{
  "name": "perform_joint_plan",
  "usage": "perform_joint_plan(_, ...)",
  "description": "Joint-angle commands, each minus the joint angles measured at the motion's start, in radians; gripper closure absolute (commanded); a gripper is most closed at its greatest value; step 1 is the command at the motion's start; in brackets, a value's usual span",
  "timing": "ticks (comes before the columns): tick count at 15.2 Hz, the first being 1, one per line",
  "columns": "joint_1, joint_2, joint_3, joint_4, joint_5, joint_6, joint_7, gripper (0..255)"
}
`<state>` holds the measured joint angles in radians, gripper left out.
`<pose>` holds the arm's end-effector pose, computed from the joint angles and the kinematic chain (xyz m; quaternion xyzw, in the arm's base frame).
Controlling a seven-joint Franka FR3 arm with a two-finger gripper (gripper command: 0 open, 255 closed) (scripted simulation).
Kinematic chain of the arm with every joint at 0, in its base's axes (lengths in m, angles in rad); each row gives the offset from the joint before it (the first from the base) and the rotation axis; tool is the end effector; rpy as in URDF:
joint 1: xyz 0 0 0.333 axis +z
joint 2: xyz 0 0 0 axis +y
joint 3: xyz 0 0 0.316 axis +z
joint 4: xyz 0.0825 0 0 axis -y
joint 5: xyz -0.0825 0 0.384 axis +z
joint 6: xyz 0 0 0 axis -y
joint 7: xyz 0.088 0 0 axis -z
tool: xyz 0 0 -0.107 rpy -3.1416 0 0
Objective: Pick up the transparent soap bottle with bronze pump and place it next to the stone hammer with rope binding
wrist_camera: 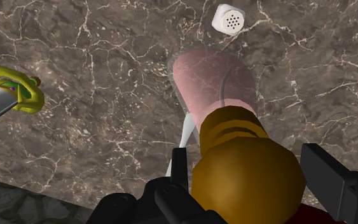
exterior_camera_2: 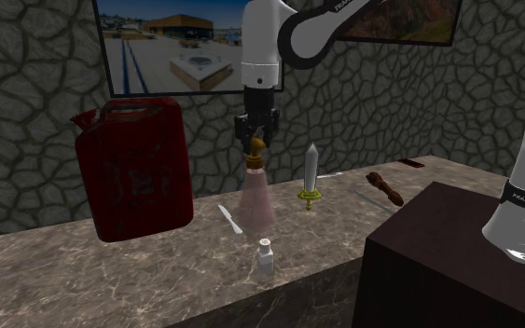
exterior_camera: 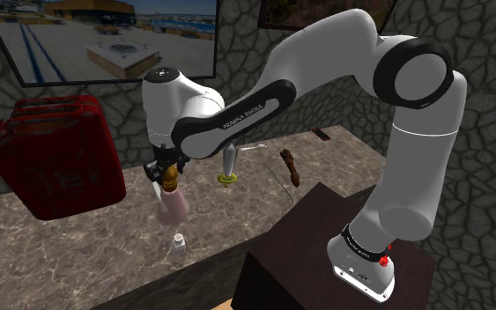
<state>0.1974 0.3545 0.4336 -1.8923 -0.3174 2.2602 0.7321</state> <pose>0.5215 0.3511 0.3379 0.9977 0.0337 0.0546 0.0226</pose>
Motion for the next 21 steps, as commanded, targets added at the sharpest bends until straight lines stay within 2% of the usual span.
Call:
perform_joint_plan(1, -0.003, -0.012, 0.004, 0.013, 0.010, -0.023, -0.010, 255)
perform_joint_plan(21, -0.019, -0.116, 0.032, 0.152, 0.090, -0.250, -0.079, 255)
